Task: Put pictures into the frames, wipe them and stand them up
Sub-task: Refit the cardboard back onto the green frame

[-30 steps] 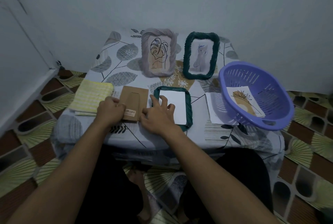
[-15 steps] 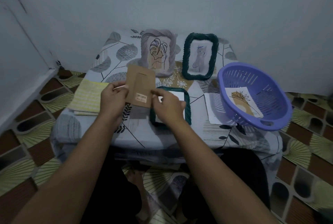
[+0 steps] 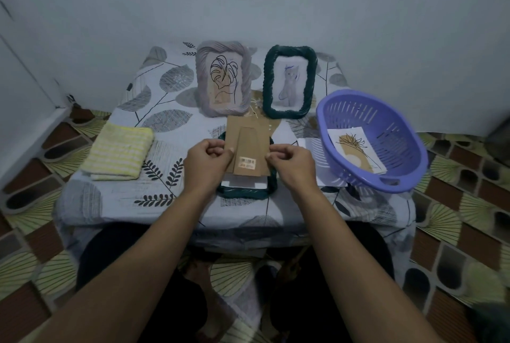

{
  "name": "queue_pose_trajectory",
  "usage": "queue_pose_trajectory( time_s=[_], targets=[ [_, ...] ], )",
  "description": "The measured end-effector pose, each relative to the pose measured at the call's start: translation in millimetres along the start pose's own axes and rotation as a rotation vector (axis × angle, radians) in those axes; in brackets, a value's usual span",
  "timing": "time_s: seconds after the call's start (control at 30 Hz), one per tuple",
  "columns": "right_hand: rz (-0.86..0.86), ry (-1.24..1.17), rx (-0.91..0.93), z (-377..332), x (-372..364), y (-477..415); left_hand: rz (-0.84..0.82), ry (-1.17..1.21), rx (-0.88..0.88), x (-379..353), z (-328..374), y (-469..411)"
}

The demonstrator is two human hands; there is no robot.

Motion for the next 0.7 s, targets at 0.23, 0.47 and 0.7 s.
queue_pose_trajectory(
  time_s=[0.23,0.47,0.7],
  targets=[
    [0.017,0.121,-0.034,17.6,0.1,-0.5,-0.079,-0.182,-0.073,-1.4,-11.8,10.8],
    [0.049,0.22,0.016,18.9,-3.8,0.7,-0.078,-0.255,-0.104,-0.2,-14.5,11.7],
    [0.1,0.312,0.033,14.7,-3.3,9.7,-0.097,-0.32,-0.13,-2.1,-17.6,12.7]
  ],
)
Point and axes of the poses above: each hand's wrist, its own y-axis away from the middle knuckle, its own x-axis out of the back of the hand, z = x × y, the point moved 5 cm from there along -y, towards the middle knuckle, and after that the axes turned 15 degrees about -x, right-handed, at the moved point
